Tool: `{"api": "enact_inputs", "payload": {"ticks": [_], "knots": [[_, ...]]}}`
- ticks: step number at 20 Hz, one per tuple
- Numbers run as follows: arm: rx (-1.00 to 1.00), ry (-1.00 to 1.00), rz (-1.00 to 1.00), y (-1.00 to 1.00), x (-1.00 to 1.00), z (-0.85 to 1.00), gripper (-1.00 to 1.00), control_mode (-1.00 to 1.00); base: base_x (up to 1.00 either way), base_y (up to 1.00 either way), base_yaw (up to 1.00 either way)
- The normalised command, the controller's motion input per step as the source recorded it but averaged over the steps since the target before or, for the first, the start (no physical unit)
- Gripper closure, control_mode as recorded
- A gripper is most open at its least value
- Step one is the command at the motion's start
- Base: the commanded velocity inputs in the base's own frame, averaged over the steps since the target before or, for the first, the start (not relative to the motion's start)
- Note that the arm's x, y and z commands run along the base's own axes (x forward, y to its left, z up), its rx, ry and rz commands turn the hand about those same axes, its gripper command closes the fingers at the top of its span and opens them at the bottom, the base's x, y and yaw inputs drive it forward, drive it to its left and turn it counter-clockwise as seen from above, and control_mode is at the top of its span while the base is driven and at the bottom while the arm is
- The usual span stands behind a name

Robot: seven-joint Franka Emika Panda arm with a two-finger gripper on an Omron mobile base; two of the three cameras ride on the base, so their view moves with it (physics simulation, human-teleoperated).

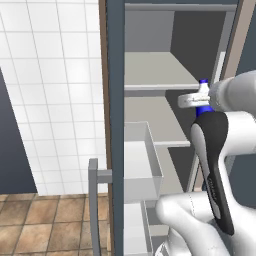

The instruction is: Take the bottled waters from the counter and place them in the freezer to freeze. Close the freezer door after placing the bottles.

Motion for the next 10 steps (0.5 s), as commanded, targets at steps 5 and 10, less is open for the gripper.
{"api": "enact_inputs", "payload": {"ticks": [5,10], "knots": [[0.07,-0.07,-0.09,0.10,0.59,0.00,1.00,-1.00,0.00,0.00,0.00],[0.05,-0.10,-0.03,0.00,0.40,0.01,1.00,-1.00,0.00,0.00,0.00]]}}
